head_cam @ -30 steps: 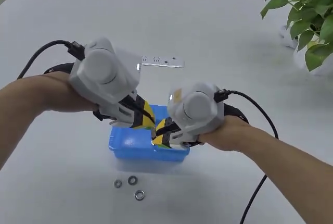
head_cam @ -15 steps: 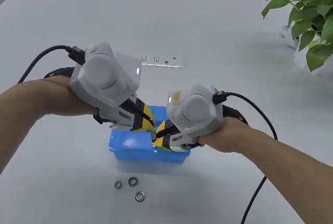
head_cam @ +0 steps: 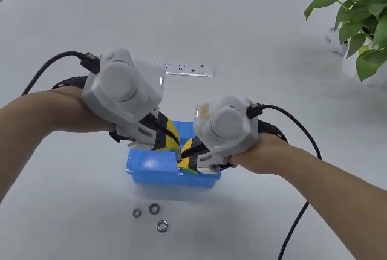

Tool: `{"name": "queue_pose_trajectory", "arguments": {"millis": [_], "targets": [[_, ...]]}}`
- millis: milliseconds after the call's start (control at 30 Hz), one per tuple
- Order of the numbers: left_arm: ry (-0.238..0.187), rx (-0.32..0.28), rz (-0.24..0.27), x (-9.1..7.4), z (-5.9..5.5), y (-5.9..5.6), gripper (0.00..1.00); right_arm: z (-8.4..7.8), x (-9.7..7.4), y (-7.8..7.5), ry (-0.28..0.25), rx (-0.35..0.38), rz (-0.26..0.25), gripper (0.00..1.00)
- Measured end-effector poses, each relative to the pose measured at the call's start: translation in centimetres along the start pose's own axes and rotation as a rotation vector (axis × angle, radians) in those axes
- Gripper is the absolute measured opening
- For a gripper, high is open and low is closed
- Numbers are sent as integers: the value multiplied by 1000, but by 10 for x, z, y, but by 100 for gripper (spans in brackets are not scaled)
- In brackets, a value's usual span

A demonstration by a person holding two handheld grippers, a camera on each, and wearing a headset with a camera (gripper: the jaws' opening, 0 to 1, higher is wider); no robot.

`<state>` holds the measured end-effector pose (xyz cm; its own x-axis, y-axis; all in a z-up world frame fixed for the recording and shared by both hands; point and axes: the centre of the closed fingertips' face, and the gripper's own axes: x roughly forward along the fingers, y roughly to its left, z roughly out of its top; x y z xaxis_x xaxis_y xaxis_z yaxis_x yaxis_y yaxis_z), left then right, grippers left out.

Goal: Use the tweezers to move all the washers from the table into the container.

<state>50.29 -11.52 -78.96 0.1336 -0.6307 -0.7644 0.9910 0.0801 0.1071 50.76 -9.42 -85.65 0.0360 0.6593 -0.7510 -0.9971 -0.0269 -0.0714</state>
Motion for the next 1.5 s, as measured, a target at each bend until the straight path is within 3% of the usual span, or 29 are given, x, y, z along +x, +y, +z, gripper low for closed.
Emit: {"name": "queue_pose_trajectory", "arguments": {"millis": [500,900,1500], "targets": [[-1,11,8,-6,4,-2,6,5,-5,1,-7,-14,-8,12],[-3,32,29,-21,16,-2,6,19,-18,0,-30,-29,-32,12],[-9,58,52,-43,36,-11,6,39,-39,7,-54,-58,-69,12]]}}
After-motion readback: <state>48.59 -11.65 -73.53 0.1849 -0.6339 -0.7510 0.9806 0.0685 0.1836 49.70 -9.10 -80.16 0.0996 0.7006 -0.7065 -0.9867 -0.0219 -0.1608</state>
